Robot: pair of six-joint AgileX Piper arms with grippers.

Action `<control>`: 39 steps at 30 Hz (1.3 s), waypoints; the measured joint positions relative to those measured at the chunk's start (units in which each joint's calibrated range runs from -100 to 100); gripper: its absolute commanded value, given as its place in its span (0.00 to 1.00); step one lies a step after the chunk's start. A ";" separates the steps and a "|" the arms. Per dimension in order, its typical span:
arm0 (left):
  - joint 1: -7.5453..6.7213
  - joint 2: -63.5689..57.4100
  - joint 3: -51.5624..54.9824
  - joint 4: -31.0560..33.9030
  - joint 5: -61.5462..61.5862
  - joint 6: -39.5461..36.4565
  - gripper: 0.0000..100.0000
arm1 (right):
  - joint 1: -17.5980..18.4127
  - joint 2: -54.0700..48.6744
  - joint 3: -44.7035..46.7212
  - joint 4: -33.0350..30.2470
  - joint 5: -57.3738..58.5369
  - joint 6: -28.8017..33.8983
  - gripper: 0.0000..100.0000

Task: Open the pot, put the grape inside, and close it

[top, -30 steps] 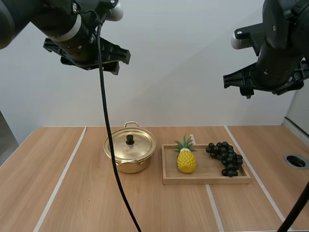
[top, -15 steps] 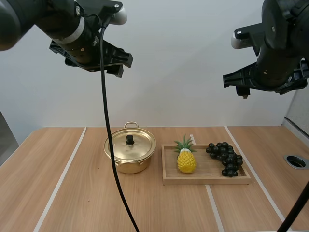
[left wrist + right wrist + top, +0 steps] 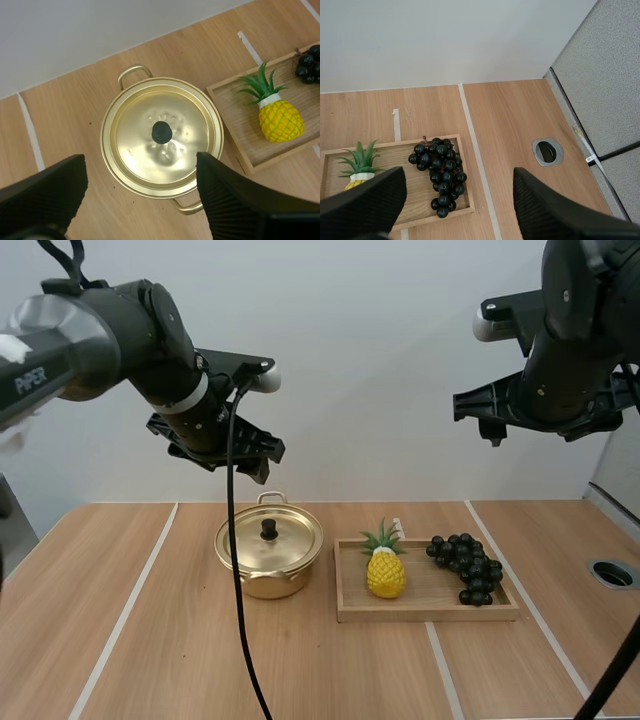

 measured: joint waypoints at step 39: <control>-2.26 19.77 1.73 -5.15 -15.62 12.13 1.00 | 0.00 0.00 0.00 0.03 0.00 0.00 1.00</control>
